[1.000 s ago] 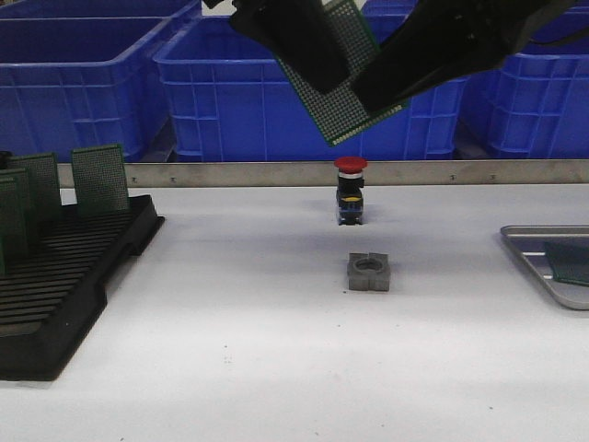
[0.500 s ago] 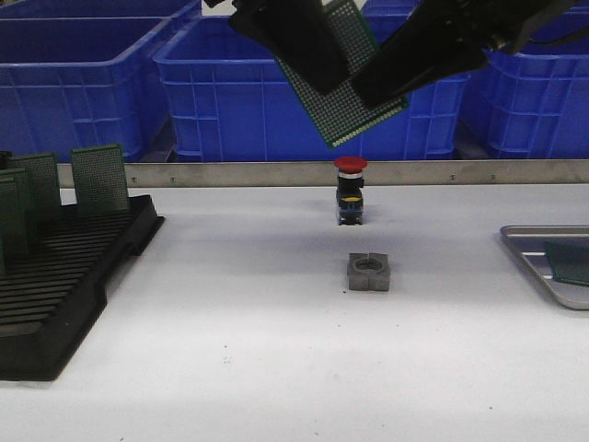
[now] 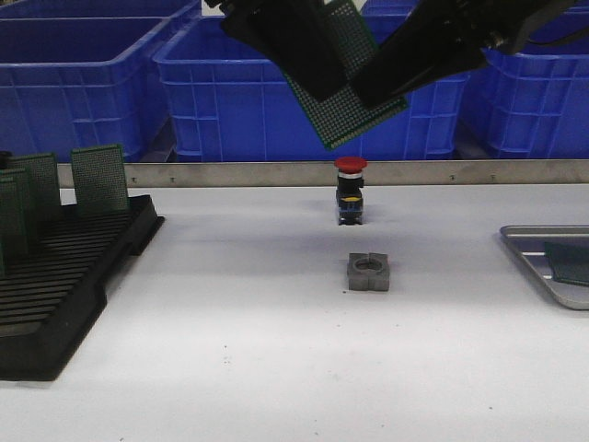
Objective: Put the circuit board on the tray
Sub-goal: 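Grasp the second board with the right gripper beside the left gripper, then open the left gripper and carry the board away with the right gripper, then lower the second board into the silver tray with the right gripper and release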
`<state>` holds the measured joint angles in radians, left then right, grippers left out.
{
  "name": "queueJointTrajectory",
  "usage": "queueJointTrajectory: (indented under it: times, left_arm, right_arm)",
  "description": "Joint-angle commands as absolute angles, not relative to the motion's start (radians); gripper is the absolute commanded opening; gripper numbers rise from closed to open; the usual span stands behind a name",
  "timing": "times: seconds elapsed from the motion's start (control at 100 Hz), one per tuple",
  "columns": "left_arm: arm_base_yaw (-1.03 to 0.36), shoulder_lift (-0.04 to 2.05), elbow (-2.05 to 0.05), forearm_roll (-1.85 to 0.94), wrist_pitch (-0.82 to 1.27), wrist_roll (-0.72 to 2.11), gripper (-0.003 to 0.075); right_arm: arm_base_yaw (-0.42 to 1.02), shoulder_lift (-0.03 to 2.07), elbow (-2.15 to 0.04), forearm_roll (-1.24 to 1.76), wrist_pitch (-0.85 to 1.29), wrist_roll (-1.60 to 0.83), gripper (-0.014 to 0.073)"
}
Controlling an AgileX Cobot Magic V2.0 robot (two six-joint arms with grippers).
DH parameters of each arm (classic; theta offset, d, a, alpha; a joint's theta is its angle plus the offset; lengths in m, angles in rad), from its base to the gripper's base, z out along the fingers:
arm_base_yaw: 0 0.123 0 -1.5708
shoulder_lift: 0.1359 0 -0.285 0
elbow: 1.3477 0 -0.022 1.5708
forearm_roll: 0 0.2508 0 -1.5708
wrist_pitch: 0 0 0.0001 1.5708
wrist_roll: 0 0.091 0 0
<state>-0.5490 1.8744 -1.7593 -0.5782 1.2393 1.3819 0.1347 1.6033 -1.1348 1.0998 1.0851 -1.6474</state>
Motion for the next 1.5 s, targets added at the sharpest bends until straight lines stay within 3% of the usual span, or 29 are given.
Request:
queueJointTrajectory:
  times: [0.0,0.09,0.34,0.64,0.92,1.15,1.49]
  left_arm:
    - [-0.555,1.819,-1.786,-0.627,1.27,1.383,0.0549]
    - [-0.555,1.819,-1.786,-0.627,1.266,1.383,0.0632]
    - [-0.555,1.819,-1.786,-0.627,1.266,1.383,0.0629]
    - [-0.555,1.819,-1.786,-0.627,1.266,1.383,0.0629]
    - [-0.555,1.819,-1.786,-0.627,1.27,1.383,0.0629]
    - [-0.555,1.819,-1.786,-0.627,1.27,1.383,0.0629]
    - [-0.555,1.819,-1.786,-0.627,1.27,1.383,0.0629]
  right_arm:
    - [0.134,1.566,-1.165,1.17,1.105,-1.644,-0.0069]
    - [0.131,1.564,-1.165,1.169,1.105,-1.642,-0.0069]
    - [0.073,1.509,-1.165,1.085,1.103,-1.551,-0.0069]
    - [-0.195,1.456,-1.165,1.072,1.18,-1.421,-0.0069]
    - [-0.42,1.548,-1.164,1.042,1.18,-1.133,-0.0069]
    - [-0.465,1.722,-1.164,1.018,1.165,-0.979,-0.0069]
    - [-0.465,1.88,-1.164,1.017,1.098,-0.942,-0.0069]
